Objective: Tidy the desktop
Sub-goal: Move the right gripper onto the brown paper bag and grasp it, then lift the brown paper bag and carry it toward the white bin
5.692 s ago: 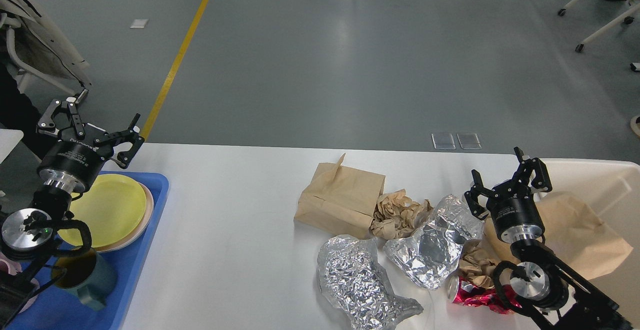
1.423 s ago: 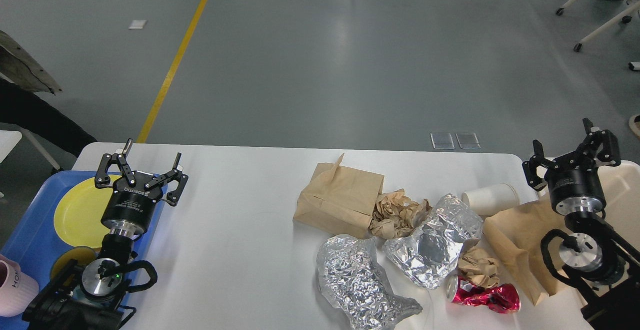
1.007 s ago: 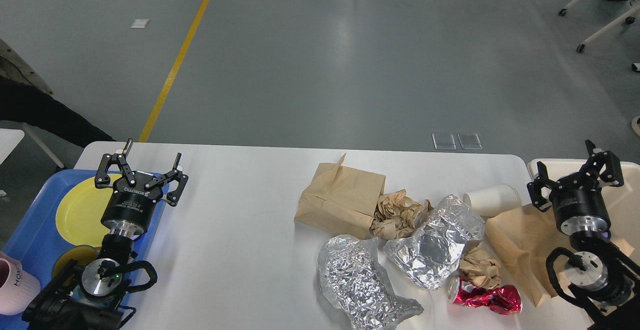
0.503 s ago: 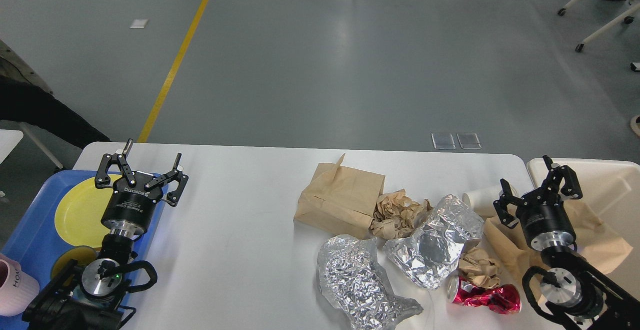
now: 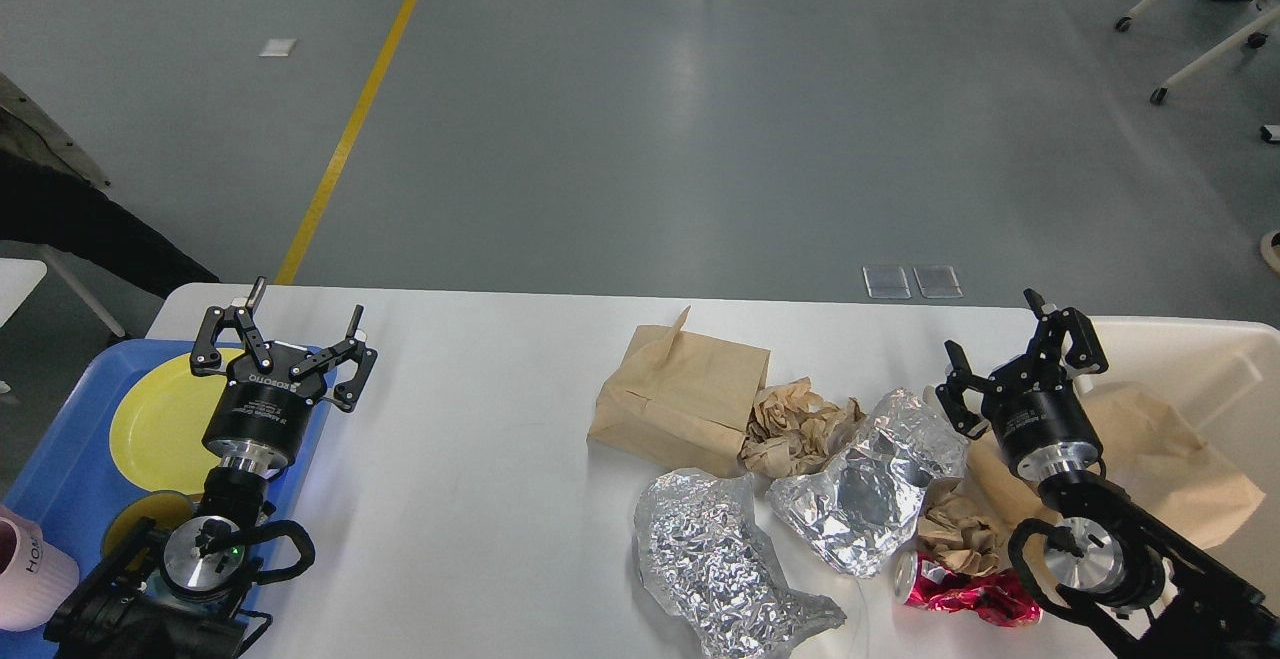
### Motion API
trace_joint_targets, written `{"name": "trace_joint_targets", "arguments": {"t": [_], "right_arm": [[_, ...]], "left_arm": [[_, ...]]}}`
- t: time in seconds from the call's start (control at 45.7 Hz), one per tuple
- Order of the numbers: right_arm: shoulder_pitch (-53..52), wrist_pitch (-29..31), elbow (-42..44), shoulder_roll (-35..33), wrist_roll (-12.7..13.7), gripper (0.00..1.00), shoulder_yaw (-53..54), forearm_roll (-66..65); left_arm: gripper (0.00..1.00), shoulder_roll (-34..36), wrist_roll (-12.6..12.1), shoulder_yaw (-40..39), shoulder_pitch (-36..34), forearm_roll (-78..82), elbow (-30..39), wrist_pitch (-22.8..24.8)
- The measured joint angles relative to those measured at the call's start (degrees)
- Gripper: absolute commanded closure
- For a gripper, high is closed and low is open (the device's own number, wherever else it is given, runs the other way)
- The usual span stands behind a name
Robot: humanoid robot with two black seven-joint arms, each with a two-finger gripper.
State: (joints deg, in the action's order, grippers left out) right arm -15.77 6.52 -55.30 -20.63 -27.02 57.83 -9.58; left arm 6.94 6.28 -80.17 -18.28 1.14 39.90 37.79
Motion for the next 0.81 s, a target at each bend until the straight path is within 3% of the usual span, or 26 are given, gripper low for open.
{"name": "trace_joint_targets", "arguments": {"t": [0.197, 0.306, 0.46, 0.635, 0.81], "right_arm": [[-3.8, -2.9, -0.3, -1.0, 5.3, 0.00, 0.1, 0.1], [-5.1, -3.4, -0.3, -2.4, 6.0, 0.00, -0.8, 0.1], [-10.7, -2.7, -0.2, -9.4, 5.8, 0.00, -9.2, 0.2], [-27.3, -0.9, 0.4, -17.9, 5.7, 0.00, -38.0, 0.3], [-50.5, -0.5, 0.2, -18.8, 5.7, 0.00, -72.9, 0.3]], "left_arm": [[0.03, 0.0, 0.1, 0.0, 0.0, 0.0, 0.0, 0.0], [0.03, 0.0, 0.1, 0.0, 0.0, 0.0, 0.0, 0.0], [0.03, 0.0, 0.1, 0.0, 0.0, 0.0, 0.0, 0.0], [0.03, 0.0, 0.1, 0.0, 0.0, 0.0, 0.0, 0.0], [0.03, 0.0, 0.1, 0.0, 0.0, 0.0, 0.0, 0.0]]}}
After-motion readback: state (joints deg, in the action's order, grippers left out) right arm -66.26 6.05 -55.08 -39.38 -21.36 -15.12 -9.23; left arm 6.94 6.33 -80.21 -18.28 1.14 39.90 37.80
